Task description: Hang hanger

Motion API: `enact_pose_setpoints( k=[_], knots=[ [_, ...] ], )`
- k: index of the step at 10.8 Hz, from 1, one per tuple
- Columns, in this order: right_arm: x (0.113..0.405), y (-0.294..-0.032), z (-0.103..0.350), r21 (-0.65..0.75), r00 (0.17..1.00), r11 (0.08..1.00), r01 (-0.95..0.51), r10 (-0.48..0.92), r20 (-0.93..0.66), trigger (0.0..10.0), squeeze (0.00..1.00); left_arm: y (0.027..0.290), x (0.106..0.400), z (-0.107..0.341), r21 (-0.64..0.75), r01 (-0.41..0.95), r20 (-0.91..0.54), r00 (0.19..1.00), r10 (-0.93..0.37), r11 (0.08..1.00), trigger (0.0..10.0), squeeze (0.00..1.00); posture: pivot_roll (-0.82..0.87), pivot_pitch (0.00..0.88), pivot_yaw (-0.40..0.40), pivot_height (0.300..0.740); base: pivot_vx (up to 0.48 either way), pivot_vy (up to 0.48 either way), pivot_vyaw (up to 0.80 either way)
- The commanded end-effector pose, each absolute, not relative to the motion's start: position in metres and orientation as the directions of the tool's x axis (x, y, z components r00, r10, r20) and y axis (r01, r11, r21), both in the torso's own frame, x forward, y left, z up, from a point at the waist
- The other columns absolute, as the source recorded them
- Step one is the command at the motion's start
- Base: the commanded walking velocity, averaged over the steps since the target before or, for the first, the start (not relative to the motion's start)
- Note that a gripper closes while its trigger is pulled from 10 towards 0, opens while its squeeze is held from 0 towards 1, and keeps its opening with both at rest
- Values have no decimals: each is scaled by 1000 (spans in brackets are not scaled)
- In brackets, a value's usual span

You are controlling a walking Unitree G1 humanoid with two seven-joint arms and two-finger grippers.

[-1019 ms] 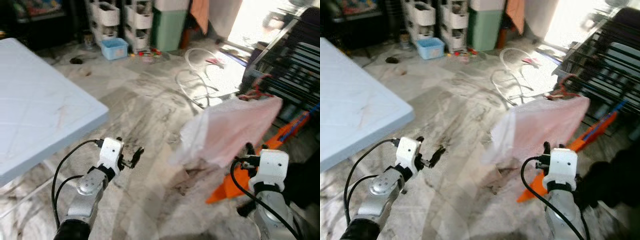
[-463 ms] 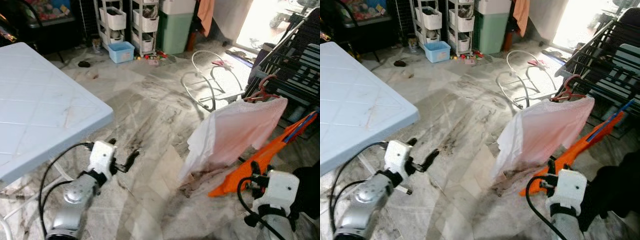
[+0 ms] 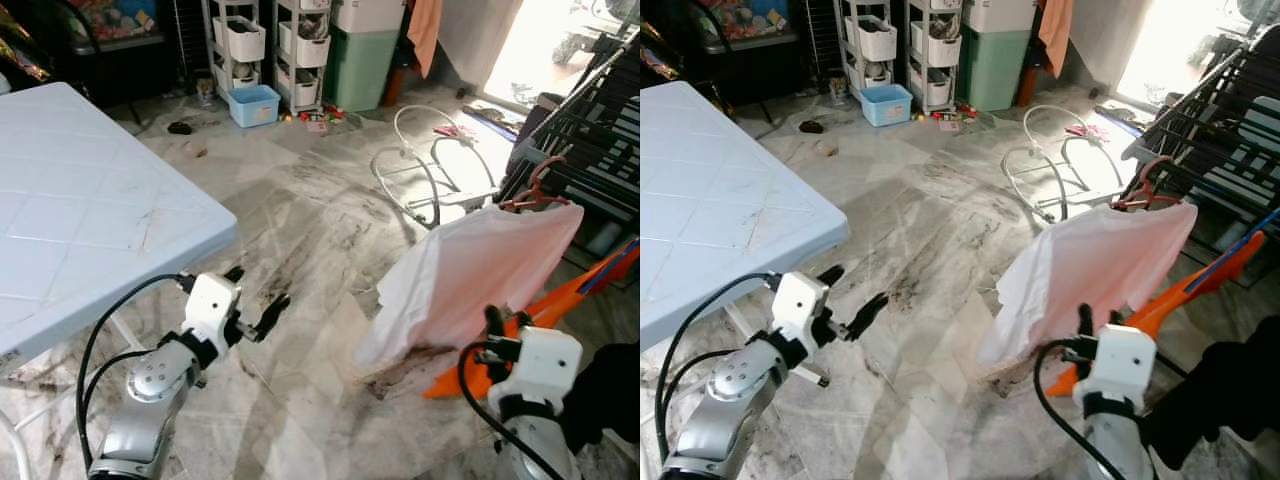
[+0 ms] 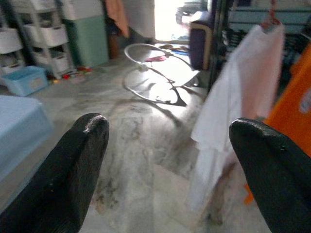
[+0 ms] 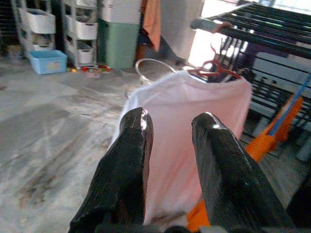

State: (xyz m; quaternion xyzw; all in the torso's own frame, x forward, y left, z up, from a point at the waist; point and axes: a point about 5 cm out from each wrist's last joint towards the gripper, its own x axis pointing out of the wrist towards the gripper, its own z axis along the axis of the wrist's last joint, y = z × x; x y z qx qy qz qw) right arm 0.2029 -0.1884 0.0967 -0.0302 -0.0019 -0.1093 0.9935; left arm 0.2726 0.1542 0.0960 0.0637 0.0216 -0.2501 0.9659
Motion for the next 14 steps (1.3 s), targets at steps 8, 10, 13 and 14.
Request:
enact_pose_setpoints(
  k=[8, 10, 13, 14],
  knots=[
    [194, -207, 101, -73, 945, 942, 327, -325, 30, 10000, 0, 128, 294, 106, 99, 404, -2, 914, -406, 910, 10000, 0, 209, 0, -144, 740, 0, 0, 0],
    [197, -202, 104, -74, 945, 942, 328, -325, 47, 10000, 0, 128, 301, 105, 73, 383, -19, 924, -383, 921, 10000, 0, 193, 0, -131, 740, 0, 0, 0],
    [199, -203, 108, -69, 930, 928, 367, -362, 69, 10000, 0, 119, 305, 103, 86, 423, -32, 906, -422, 902, 10000, 0, 164, 0, -115, 740, 0, 0, 0],
    [197, -204, 109, -52, 917, 916, 397, -393, 75, 10000, 0, 115, 310, 102, 86, 435, -45, 901, -432, 896, 10000, 0, 152, 0, -105, 740, 0, 0, 0]
  ],
)
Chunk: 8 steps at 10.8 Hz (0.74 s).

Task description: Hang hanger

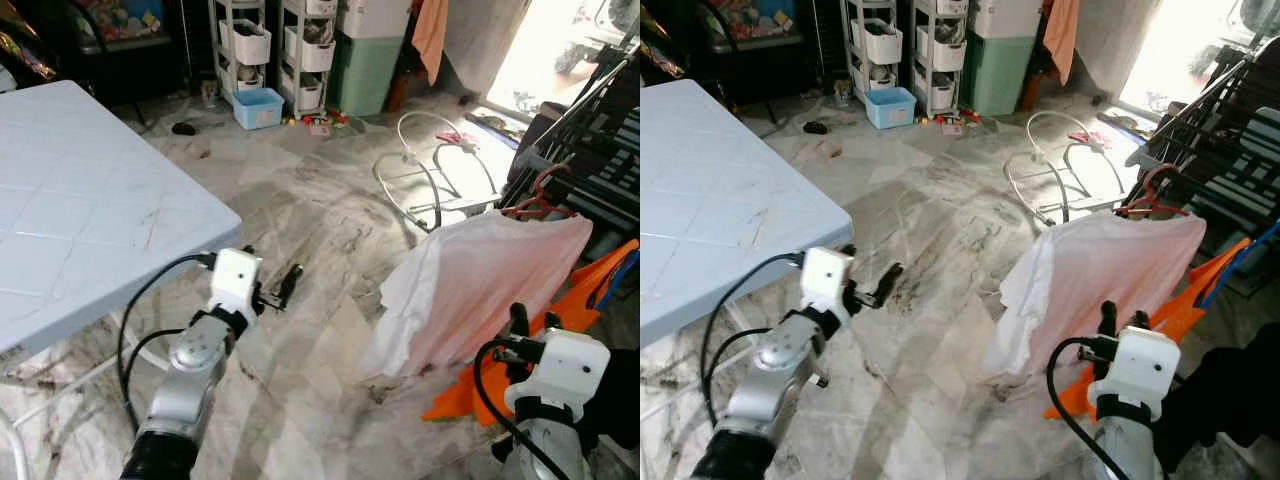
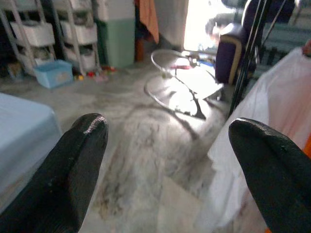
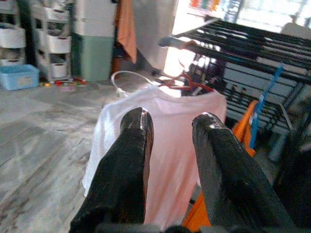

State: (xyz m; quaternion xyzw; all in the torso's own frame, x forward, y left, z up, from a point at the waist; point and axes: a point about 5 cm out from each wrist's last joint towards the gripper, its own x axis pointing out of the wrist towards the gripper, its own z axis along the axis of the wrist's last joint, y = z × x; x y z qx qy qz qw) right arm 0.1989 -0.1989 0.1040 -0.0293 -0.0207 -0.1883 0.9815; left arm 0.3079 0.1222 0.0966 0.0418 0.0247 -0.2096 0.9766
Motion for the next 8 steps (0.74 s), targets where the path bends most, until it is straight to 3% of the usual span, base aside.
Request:
enact_pose_setpoints(
  k=[1, 4, 8],
  knots=[
    [196, -204, 109, -51, 910, 910, 412, -407, 84, 10000, 0, 111, 315, 100, 88, 457, -66, 889, -453, 885, 10000, 0, 133, 0, -82, 740, 0, 0, 0],
    [191, -203, 103, -24, 884, 885, 465, -463, 71, 10000, 0, 98, 320, 103, 106, 522, -76, 853, -517, 846, 10000, 0, 88, 0, -8, 740, 0, 0, 0],
    [177, -210, 101, -36, 831, 831, 556, -553, 60, 10000, 0, 86, 320, 97, 86, 583, -90, 812, -576, 808, 10000, 0, -29, 0, 17, 740, 0, 0, 0]
  ],
)
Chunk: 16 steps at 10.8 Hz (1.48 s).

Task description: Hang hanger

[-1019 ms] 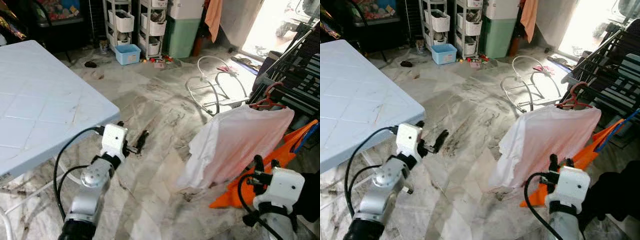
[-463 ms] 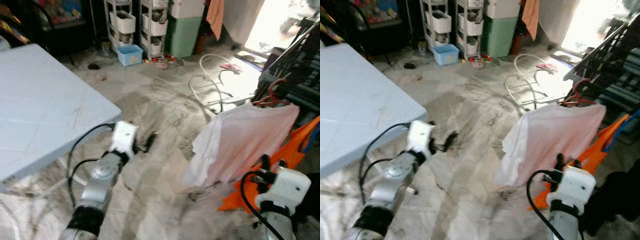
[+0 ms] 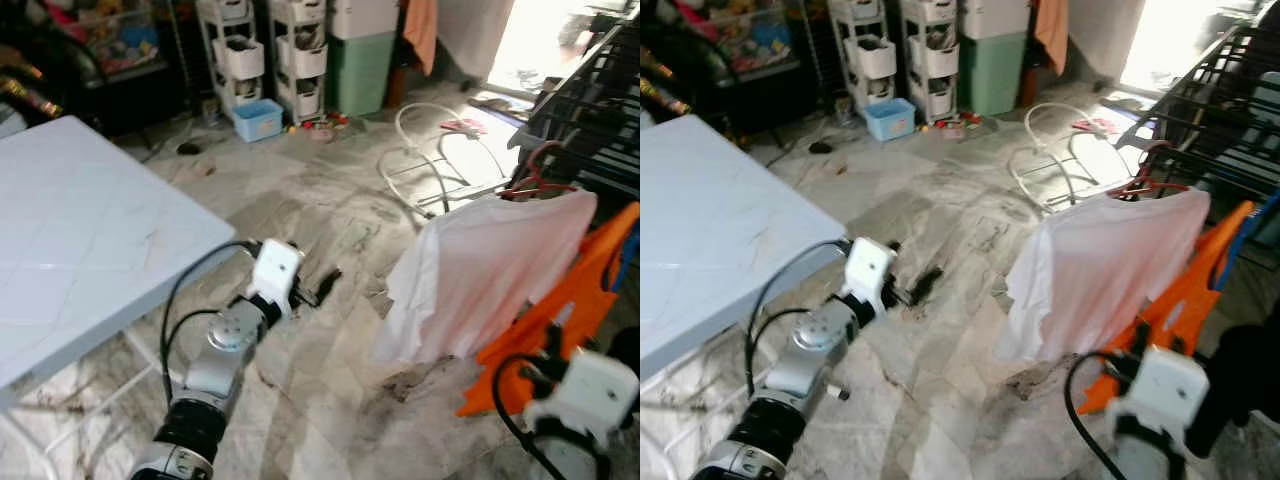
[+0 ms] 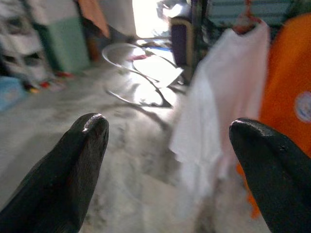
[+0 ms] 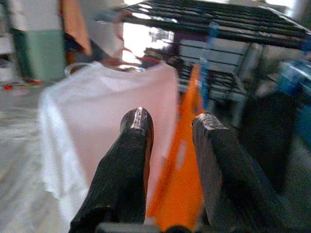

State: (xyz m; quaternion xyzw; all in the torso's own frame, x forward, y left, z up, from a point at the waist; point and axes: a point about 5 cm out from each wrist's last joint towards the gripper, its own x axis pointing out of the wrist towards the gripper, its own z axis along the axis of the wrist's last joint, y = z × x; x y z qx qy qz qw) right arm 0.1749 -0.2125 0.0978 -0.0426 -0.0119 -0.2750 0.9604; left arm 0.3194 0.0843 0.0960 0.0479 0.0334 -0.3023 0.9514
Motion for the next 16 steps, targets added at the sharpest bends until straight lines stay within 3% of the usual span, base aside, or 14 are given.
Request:
enact_pose_setpoints(
  k=[1, 4, 10, 12, 16],
  knots=[
    [171, -209, 108, -17, 823, 823, 567, -565, 61, 10000, 0, 85, 321, 96, 40, 589, -99, 806, -583, 807, 10000, 0, -51, 0, 29, 740, 0, 0, 0],
    [164, -210, 99, -30, 823, 822, 568, -568, 18, 10000, 0, 74, 317, 99, 43, 652, -92, 757, -647, 757, 10000, 0, -30, 0, 34, 740, 0, 0, -758],
    [164, -206, 101, -51, 845, 843, 535, -535, 13, 10000, 0, 76, 324, 98, 21, 605, -76, 795, -602, 796, 10000, 0, -23, 0, -7, 740, 0, 0, -800],
    [166, -209, 101, -60, 857, 855, 515, -515, 16, 10000, 0, 81, 329, 101, 65, 530, -63, 848, -527, 846, 10000, 0, -17, 0, -11, 740, 0, 0, -800],
    [178, -208, 109, -76, 887, 884, 462, -460, 49, 10000, 0, 96, 335, 97, 111, 399, -88, 916, -391, 910, 10000, 0, -16, 0, -33, 740, 0, 0, 0]
  ],
)
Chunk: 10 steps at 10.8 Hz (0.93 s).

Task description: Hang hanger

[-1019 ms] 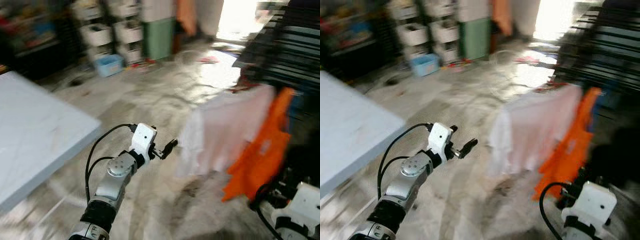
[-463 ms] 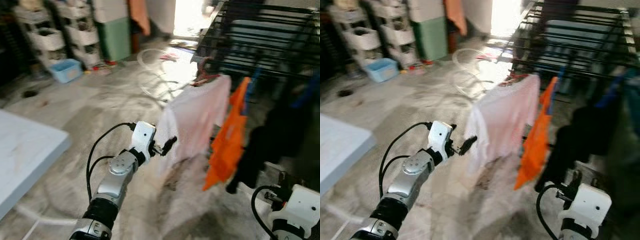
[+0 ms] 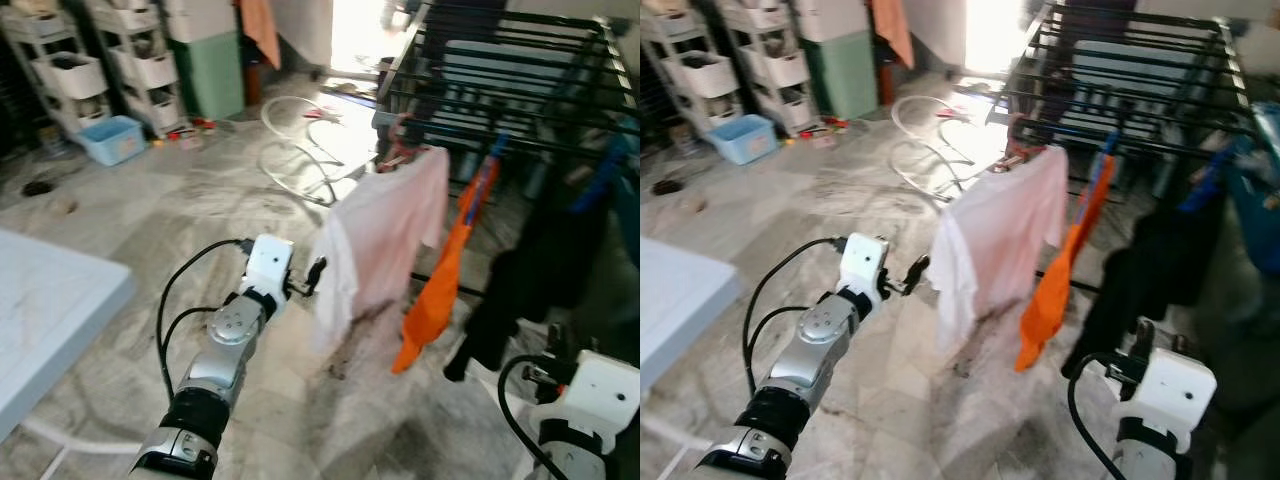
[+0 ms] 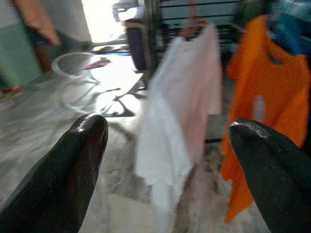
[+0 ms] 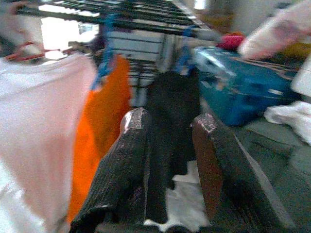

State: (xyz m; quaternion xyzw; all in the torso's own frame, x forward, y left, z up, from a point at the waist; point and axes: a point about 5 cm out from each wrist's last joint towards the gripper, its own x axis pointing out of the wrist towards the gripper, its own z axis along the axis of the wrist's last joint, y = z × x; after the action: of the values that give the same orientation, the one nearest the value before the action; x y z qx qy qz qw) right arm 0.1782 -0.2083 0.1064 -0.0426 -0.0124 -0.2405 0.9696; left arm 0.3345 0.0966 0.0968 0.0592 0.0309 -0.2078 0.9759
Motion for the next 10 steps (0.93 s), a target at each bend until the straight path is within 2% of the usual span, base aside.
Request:
enact_pose_setpoints(
  k=[1, 2, 3, 4, 6, 7, 9, 10],
  knots=[
    [178, -207, 110, -85, 894, 890, 448, -446, 49, 10000, 0, 97, 332, 95, 128, 414, -93, 910, -405, 901, 10000, 0, -11, 0, -43, 740, 0, 0, 0],
    [177, -205, 109, -82, 907, 903, 422, -420, 36, 10000, 0, 100, 325, 95, 178, 467, -87, 884, -459, 866, 10000, 0, 9, 0, -65, 740, 0, 0, 0],
    [177, -204, 108, -80, 916, 912, 402, -401, 29, 10000, 0, 105, 323, 95, 199, 465, -85, 885, -458, 862, 10000, 0, 14, 0, -68, 740, 0, 0, 0],
    [178, -202, 107, -71, 926, 923, 378, -377, 25, 10000, 0, 117, 323, 96, 251, 405, -68, 914, -401, 880, 10000, 0, 20, 0, -68, 740, 0, 0, 0],
    [192, -191, 115, -59, 965, 964, 261, -258, 52, 10000, 0, 133, 320, 87, 195, 293, -118, 955, -274, 936, 10000, 0, 28, 0, -64, 740, 0, 0, 0],
    [196, -190, 119, -45, 967, 968, 248, -245, 71, 10000, 0, 144, 321, 81, 158, 210, -144, 972, -188, 965, 10000, 0, 37, 0, -63, 740, 0, 0, 0],
    [200, -192, 121, -13, 964, 967, 253, -251, 87, 10000, 0, 140, 325, 83, 130, 215, -157, 968, -194, 968, 10000, 0, 39, 0, -64, 740, 0, 0, 0],
    [200, -192, 120, -14, 963, 966, 258, -256, 82, 10000, 0, 132, 326, 86, 137, 266, -145, 958, -246, 954, 10000, 0, 39, 0, -61, 740, 0, 0, 0]
  ],
)
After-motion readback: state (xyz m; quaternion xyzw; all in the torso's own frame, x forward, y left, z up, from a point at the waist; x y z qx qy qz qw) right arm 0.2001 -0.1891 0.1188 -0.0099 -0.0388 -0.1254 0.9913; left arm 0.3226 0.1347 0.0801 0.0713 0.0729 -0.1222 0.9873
